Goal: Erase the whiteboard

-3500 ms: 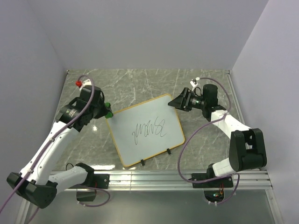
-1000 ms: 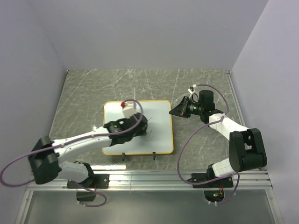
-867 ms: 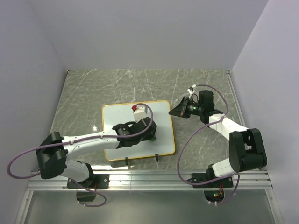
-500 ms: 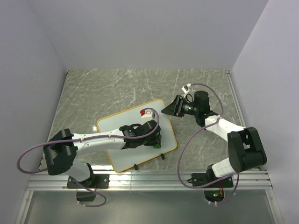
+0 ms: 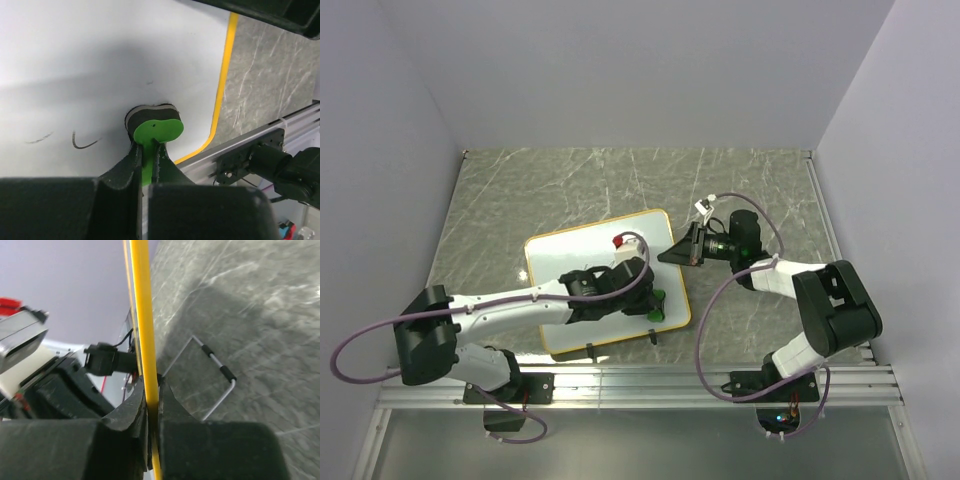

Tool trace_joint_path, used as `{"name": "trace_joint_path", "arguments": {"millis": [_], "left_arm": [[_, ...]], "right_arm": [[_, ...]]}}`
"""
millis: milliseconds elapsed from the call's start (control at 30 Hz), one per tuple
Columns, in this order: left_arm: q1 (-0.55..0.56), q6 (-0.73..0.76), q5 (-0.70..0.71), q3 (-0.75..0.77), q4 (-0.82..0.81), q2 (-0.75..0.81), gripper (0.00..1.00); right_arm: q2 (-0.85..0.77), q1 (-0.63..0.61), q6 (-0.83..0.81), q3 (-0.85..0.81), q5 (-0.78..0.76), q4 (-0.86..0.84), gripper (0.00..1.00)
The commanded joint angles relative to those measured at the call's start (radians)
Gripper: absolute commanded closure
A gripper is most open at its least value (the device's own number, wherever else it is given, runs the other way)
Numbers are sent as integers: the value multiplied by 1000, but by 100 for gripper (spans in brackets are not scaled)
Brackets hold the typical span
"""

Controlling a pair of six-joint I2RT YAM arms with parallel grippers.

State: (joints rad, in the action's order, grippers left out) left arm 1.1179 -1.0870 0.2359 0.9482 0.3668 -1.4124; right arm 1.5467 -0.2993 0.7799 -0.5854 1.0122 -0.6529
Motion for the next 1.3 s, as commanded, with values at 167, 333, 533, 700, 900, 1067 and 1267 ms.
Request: {"name": "trace_joint_path", "arguments": {"millis": [167, 333, 533, 700, 900, 1067, 1267], "left_arm": [[-47, -115, 180, -178, 259, 38, 100], [-89, -200, 240, -238, 379, 127, 100], [-265, -209, 220, -425, 382, 318, 100], [-351, -215, 227, -427, 392, 376, 100], [-366, -189, 250, -339, 388, 308, 100], [-363, -67, 215, -211, 230, 216, 100], [-252, 16, 198, 26, 121, -41, 100]], "right_arm": [[-20, -38, 27, 19, -47, 113, 100], [-33, -38, 15, 21, -52, 133, 100], [-57, -37, -13, 16, -60, 179, 100], [-74, -37, -21, 19, -55, 193, 100], [-118, -37, -31, 19, -63, 240, 100], [-131, -37, -42, 18, -73, 272, 100], [-129, -40, -51, 13, -93, 302, 100]]}}
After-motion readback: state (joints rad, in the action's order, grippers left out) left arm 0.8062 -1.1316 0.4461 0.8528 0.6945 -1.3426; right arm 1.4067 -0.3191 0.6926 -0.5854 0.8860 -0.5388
